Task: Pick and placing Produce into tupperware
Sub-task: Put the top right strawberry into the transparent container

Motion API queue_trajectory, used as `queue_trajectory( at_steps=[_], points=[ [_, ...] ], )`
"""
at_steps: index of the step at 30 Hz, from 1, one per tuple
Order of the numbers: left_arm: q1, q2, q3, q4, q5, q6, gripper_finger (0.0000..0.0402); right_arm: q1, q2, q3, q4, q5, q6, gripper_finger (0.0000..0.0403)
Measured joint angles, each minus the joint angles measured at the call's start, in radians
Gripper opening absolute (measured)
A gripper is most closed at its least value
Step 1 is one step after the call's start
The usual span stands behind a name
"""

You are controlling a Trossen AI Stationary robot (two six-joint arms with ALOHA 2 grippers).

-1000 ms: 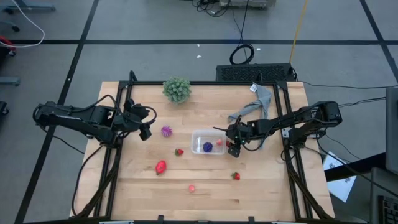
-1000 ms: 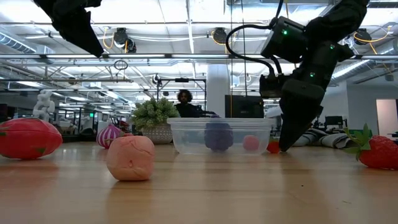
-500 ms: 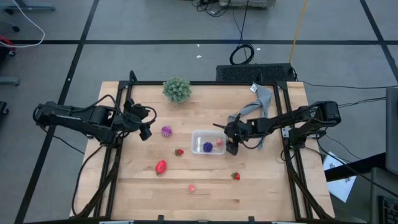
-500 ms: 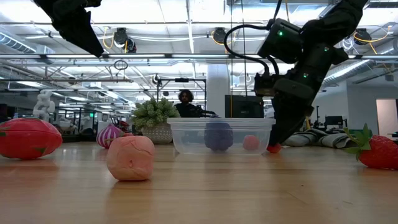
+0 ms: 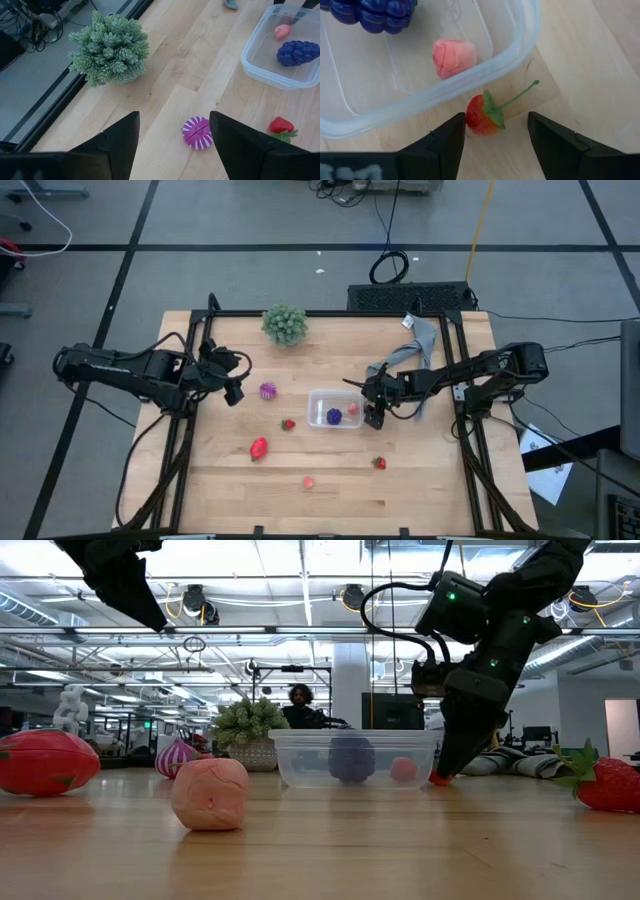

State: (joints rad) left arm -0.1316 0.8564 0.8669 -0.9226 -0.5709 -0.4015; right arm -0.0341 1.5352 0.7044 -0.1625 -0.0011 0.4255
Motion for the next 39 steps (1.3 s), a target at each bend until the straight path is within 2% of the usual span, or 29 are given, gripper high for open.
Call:
queue_trajectory(
  at_steps=[9, 24, 39],
  points=[
    [0.000, 0.000, 0.000, 0.000, 0.000, -0.001, 0.0243, 0.000, -0.001, 0.000, 0.000, 0.000, 0.000, 0.0155],
    [0.000, 0.000, 0.000, 0.000, 0.000, -0.003, 0.0243, -0.010, -0.002, 0.000, -0.036, 0.006, 0.006, 0.0109],
    [0.000, 0.000, 0.000, 0.000, 0.000, -0.003, 0.0243, -0.025, -0.002, 0.000, -0.041, 0.007, 0.000, 0.0097]
  ],
)
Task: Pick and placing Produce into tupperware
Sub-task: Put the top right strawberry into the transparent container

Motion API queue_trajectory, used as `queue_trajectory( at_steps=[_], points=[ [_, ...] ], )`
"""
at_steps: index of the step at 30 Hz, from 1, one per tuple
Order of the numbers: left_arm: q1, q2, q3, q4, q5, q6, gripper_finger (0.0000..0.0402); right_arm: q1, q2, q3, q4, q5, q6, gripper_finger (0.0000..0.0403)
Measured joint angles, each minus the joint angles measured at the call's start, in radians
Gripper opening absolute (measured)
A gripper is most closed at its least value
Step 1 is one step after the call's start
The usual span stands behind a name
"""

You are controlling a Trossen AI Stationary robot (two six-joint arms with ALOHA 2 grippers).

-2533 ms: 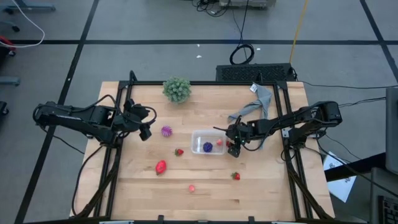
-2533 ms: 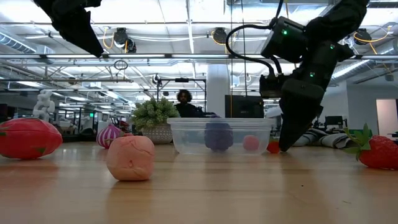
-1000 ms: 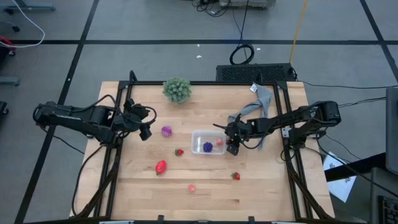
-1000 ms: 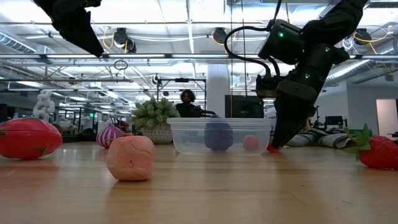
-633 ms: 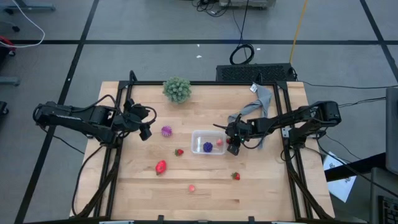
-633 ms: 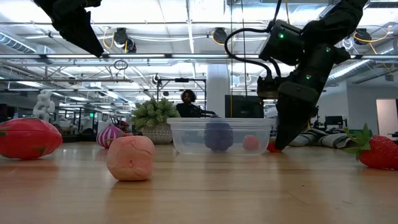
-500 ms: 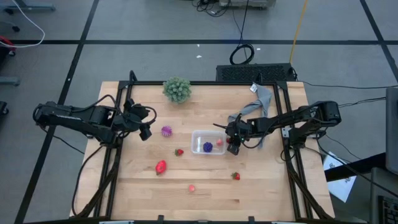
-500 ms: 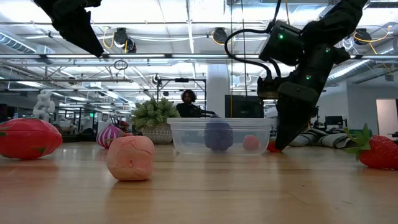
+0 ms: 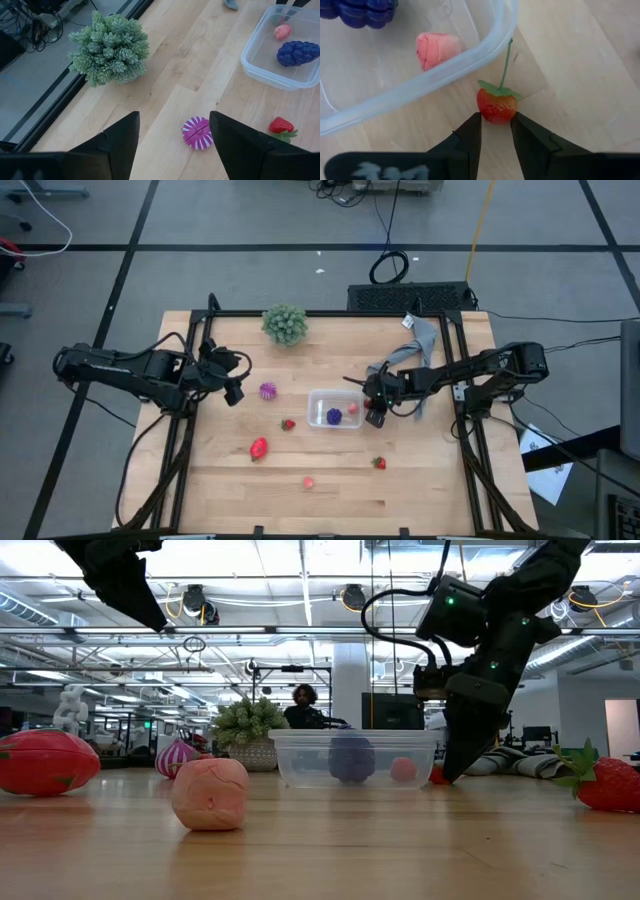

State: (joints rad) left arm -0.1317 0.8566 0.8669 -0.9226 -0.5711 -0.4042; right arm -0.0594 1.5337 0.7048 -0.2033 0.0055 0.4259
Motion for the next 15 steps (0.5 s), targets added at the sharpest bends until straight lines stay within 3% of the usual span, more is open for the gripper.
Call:
queue_trajectory(
  at_steps=[15],
  points=[
    [0.000, 0.000, 0.000, 0.000, 0.000, 0.000, 0.0243, -0.044, -0.002, 0.002, -0.065, 0.000, -0.001, 0.0097]
  ],
)
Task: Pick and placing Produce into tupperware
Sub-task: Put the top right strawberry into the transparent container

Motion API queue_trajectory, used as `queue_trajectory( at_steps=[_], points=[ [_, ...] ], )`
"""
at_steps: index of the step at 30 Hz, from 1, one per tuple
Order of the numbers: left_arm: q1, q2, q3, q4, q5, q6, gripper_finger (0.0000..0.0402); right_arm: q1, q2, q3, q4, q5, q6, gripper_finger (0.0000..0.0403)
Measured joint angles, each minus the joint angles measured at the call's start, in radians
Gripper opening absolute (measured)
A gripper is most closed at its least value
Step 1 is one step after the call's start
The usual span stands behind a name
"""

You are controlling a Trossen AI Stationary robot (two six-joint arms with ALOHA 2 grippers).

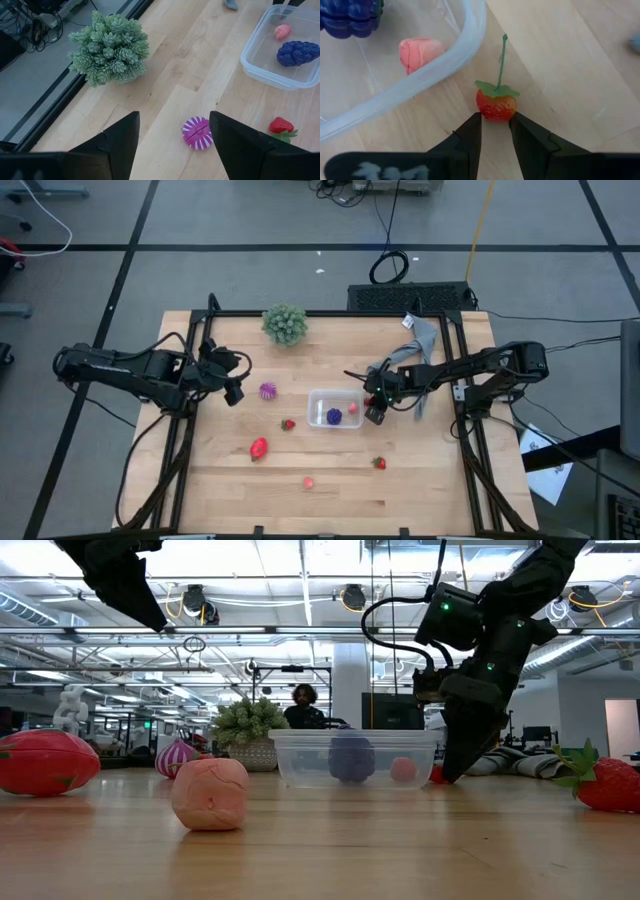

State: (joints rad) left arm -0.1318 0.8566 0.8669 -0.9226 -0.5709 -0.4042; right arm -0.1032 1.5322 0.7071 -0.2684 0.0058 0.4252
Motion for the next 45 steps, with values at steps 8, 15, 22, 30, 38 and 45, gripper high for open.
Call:
queue_trajectory(
  at_steps=[8, 15, 22, 30, 38, 45],
  points=[
    [0.000, 0.000, 0.000, 0.000, 0.000, 0.000, 0.0243, -0.006, 0.000, 0.001, -0.017, 0.001, -0.002, 0.0097],
    [0.000, 0.000, 0.000, 0.000, 0.000, 0.000, 0.0243, -0.032, -0.001, 0.001, -0.062, -0.003, -0.001, 0.0097],
    [0.000, 0.000, 0.000, 0.000, 0.000, 0.000, 0.0243, -0.039, -0.001, 0.000, -0.065, -0.007, -0.005, 0.0097],
    [0.000, 0.000, 0.000, 0.000, 0.000, 0.000, 0.0243, -0.040, 0.000, 0.000, -0.066, -0.038, 0.007, 0.0108],
    [0.000, 0.000, 0.000, 0.000, 0.000, 0.000, 0.0243, -0.040, 0.001, -0.001, -0.114, -0.073, 0.014, 0.0155],
    [0.000, 0.000, 0.000, 0.000, 0.000, 0.004, 0.0244, -0.041, 0.002, -0.002, -0.224, -0.180, 0.034, 0.0166]
  ],
)
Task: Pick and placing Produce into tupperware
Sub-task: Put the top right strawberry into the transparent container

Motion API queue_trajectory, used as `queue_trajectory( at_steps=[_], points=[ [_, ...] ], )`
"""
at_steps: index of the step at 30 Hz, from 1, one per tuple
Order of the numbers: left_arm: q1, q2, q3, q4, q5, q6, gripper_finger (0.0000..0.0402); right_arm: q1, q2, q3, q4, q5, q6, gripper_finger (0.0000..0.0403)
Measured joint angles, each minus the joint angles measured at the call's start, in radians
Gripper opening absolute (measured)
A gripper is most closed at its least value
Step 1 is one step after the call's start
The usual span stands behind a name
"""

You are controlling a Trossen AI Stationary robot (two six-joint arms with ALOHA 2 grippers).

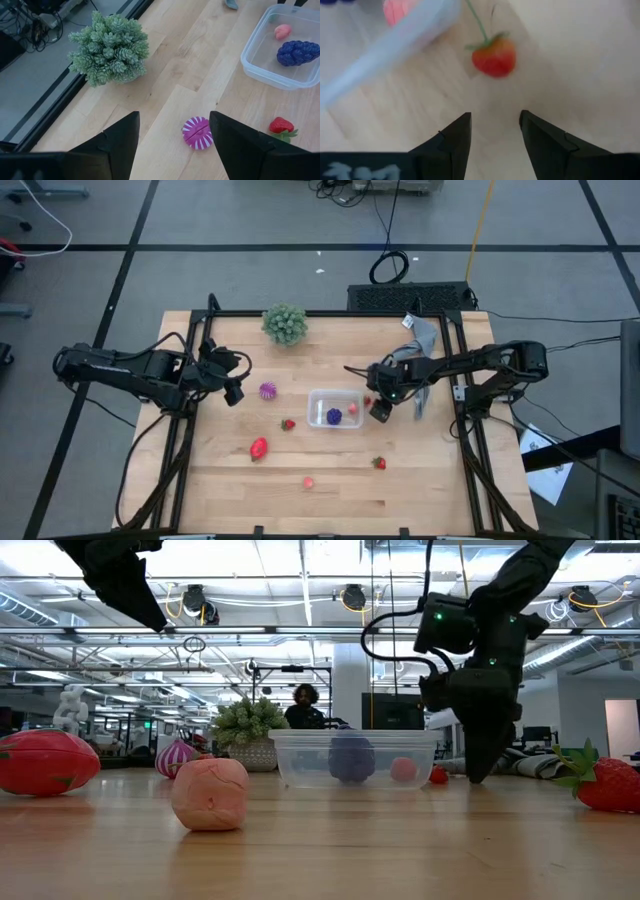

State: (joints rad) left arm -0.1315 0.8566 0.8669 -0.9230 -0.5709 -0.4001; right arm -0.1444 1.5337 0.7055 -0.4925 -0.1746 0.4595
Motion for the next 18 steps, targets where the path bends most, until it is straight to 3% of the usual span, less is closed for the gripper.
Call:
queue_trajectory(
  at_steps=[9, 18],
  points=[
    [0.000, 0.000, 0.000, 0.000, 0.000, -0.001, 0.0243, 0.001, -0.012, -0.001, -0.005, -0.012, -0.118, 0.0165],
    [0.000, 0.000, 0.000, 0.001, -0.007, -0.001, 0.0243, 0.002, -0.126, -0.008, 0.021, -0.002, -0.218, 0.0165]
  ],
)
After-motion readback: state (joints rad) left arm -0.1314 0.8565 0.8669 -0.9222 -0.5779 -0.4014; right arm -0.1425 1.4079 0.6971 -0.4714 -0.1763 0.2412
